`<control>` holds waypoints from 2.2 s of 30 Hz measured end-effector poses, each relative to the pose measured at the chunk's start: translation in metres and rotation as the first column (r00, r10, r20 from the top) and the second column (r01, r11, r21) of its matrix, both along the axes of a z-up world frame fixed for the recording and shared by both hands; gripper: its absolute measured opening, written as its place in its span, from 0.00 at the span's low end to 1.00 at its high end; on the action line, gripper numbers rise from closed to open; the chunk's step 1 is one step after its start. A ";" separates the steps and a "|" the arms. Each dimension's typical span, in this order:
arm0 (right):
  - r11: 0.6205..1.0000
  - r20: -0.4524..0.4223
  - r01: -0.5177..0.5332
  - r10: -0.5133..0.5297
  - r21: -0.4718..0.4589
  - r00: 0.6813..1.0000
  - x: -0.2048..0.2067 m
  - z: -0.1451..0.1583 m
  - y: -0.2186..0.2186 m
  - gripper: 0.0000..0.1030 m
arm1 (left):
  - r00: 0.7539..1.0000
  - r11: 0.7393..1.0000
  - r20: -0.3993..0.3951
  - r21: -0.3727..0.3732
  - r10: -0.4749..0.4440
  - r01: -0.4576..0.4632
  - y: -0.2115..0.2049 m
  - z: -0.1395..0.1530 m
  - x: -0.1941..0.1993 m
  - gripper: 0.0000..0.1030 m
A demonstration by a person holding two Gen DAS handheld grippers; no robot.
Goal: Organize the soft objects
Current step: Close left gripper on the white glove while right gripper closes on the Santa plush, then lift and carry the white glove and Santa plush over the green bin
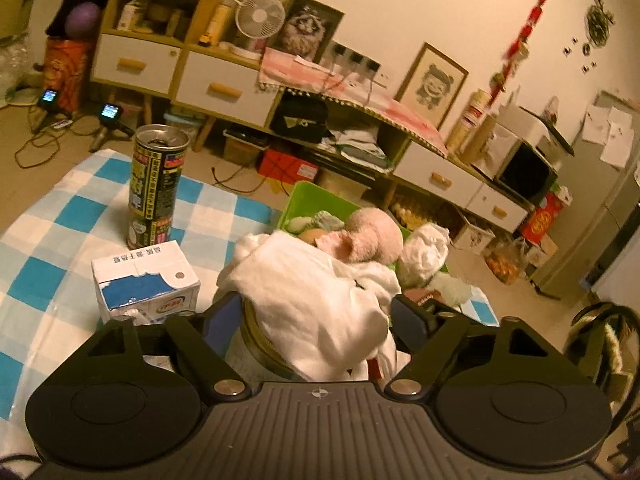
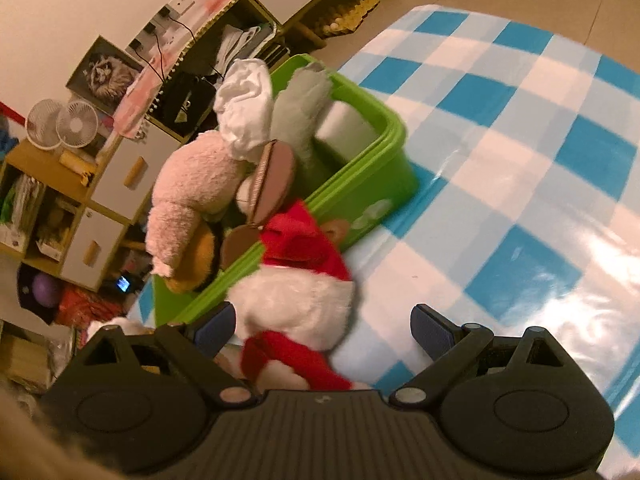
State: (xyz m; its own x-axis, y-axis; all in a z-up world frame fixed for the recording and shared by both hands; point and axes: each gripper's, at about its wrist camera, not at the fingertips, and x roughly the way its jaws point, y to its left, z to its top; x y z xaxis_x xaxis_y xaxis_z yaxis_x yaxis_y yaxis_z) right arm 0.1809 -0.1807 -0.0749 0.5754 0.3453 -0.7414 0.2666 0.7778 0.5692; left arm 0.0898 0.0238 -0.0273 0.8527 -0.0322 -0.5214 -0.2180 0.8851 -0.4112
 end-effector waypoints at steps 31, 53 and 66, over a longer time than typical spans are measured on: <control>0.993 0.044 -0.090 0.086 0.082 0.995 0.003 -0.007 0.004 0.30 | 0.998 1.000 0.062 0.010 -0.017 0.017 0.010 0.004 -0.009 0.22; 0.958 -0.012 -0.109 0.117 0.266 0.993 -0.021 0.004 -0.037 0.23 | 0.998 0.998 0.049 0.050 -0.038 0.035 0.065 0.015 -0.033 0.21; 0.933 0.061 -0.127 0.113 0.338 0.992 -0.031 0.036 -0.047 0.22 | 0.995 0.987 0.052 0.145 -0.079 0.071 0.083 0.034 -0.011 0.21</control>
